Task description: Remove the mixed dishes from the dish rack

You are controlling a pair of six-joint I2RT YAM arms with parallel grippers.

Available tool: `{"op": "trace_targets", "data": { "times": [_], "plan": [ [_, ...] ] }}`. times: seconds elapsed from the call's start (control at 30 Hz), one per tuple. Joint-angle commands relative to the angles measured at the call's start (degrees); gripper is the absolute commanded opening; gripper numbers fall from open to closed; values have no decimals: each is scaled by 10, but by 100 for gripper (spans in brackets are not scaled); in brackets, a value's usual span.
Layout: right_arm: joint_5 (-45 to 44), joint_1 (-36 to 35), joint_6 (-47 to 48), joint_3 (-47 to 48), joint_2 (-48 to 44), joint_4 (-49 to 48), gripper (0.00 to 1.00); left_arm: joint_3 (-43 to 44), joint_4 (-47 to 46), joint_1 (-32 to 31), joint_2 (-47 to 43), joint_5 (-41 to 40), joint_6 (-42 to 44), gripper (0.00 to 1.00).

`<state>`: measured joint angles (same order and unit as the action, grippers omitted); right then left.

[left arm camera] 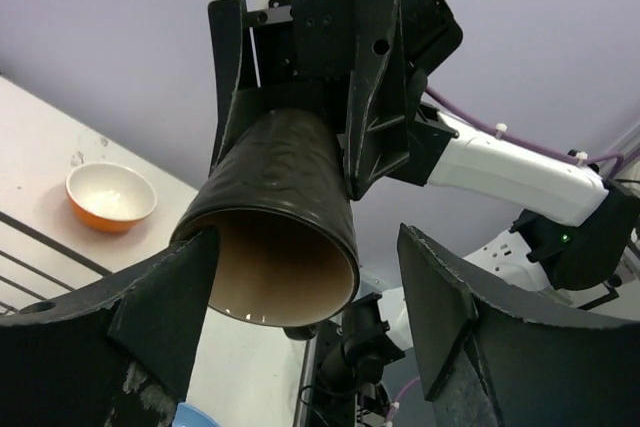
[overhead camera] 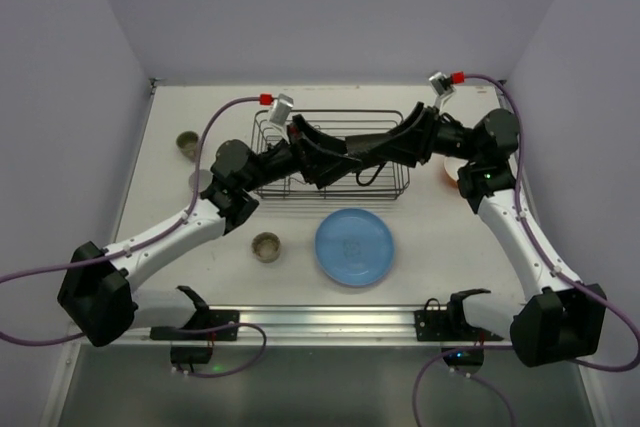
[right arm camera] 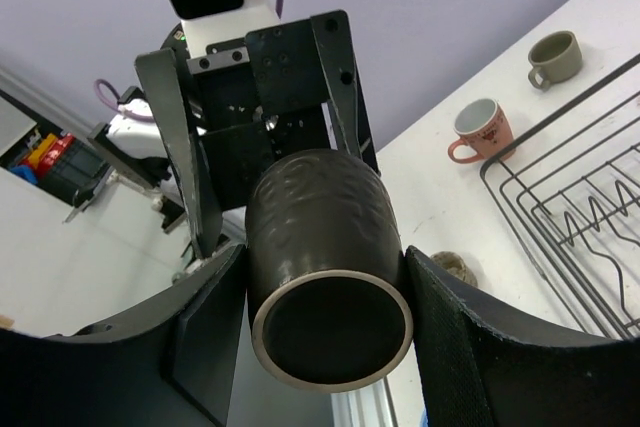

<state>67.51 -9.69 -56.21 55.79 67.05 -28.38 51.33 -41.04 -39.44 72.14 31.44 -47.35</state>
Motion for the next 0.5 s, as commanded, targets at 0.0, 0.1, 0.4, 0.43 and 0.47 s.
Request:
{"op": "trace_targets", "data": {
  "times": [0.0,0.1,0.4,0.43,0.47],
  "plan": [
    [-2,0,19,6,-19,-10,0,27,-16,-25,11,-27,13,75],
    [-22,1,51,17,-23,31,0,36,-7,-43,7,-42,20,63],
    [-40,1,80,22,-30,60,0,46,15,-59,5,-77,31,0],
    [-40,1,80,20,-29,57,0,47,16,-59,5,-78,32,0],
    [-38,0,80,19,-31,54,0,46,15,-60,6,-80,36,0]
  ]
}}
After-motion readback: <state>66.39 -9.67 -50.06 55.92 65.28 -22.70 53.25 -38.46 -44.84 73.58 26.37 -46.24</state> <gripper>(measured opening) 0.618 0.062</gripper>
